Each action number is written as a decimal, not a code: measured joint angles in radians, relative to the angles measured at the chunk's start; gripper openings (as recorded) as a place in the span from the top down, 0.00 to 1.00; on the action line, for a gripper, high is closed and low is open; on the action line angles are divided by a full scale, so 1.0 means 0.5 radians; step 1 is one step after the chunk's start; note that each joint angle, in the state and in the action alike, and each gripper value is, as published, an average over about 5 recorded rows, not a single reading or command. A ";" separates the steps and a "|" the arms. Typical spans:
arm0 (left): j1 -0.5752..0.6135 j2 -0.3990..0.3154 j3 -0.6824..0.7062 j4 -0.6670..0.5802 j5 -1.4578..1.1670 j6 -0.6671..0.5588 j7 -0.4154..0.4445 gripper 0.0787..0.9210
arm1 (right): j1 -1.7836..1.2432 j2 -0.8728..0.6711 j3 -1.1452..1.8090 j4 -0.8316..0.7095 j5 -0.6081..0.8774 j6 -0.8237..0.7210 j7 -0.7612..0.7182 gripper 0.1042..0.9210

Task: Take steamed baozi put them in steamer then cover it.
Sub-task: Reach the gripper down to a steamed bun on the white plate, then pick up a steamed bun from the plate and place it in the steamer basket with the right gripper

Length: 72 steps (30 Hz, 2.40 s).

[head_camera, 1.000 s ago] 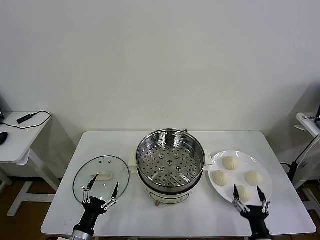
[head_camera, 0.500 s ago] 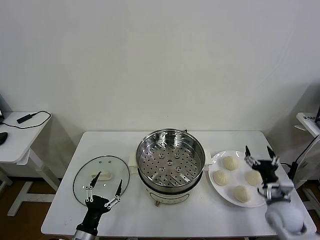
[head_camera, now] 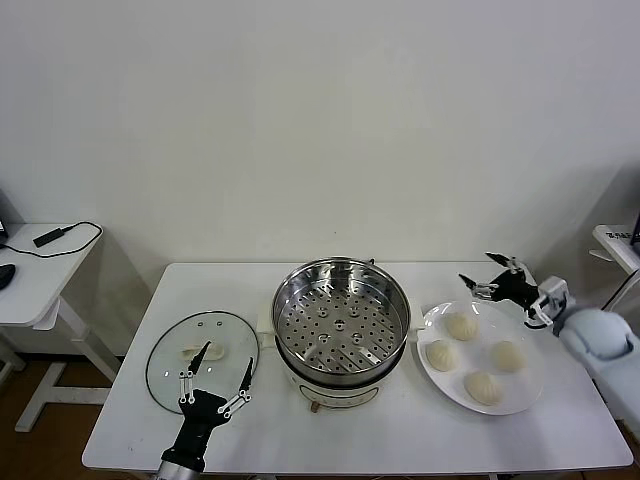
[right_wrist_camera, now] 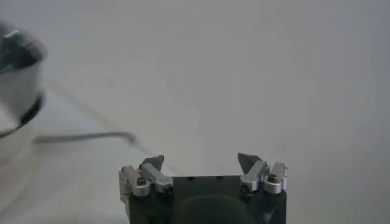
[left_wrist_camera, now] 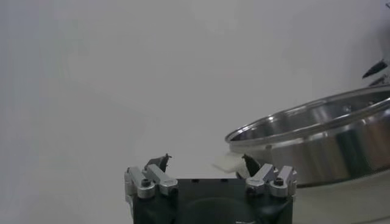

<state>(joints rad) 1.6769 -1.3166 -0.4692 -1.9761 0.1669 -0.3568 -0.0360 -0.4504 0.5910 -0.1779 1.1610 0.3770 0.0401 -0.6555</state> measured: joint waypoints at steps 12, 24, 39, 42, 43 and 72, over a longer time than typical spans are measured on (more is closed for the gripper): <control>0.043 -0.058 -0.036 -0.035 0.022 0.008 -0.009 0.12 | 0.659 0.235 -0.584 -0.506 -0.635 0.084 -0.820 0.12; 0.044 -0.071 -0.060 -0.008 0.029 -0.004 -0.015 0.12 | 0.850 0.520 -0.781 -0.829 -1.024 0.152 -1.054 0.12; 0.023 -0.072 -0.039 0.046 0.037 -0.009 -0.022 0.12 | 0.866 0.632 -0.830 -0.968 -1.165 0.181 -1.083 0.16; 0.021 -0.073 -0.038 0.050 0.039 -0.013 -0.026 0.12 | 0.869 0.628 -0.843 -0.961 -1.165 0.180 -1.075 0.20; 0.020 -0.073 -0.038 0.051 0.039 -0.013 -0.027 0.12 | 0.871 0.624 -0.849 -0.955 -1.163 0.178 -1.073 0.21; 0.004 -0.026 0.021 0.005 0.041 -0.020 -0.056 0.12 | 1.931 0.726 -1.695 0.083 -0.911 0.823 -1.040 0.28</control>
<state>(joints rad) 1.6790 -1.3294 -0.4588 -1.9736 0.1875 -0.3669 -0.0642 0.5152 0.9540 -1.0256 1.2024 -0.0787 0.4514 -1.1756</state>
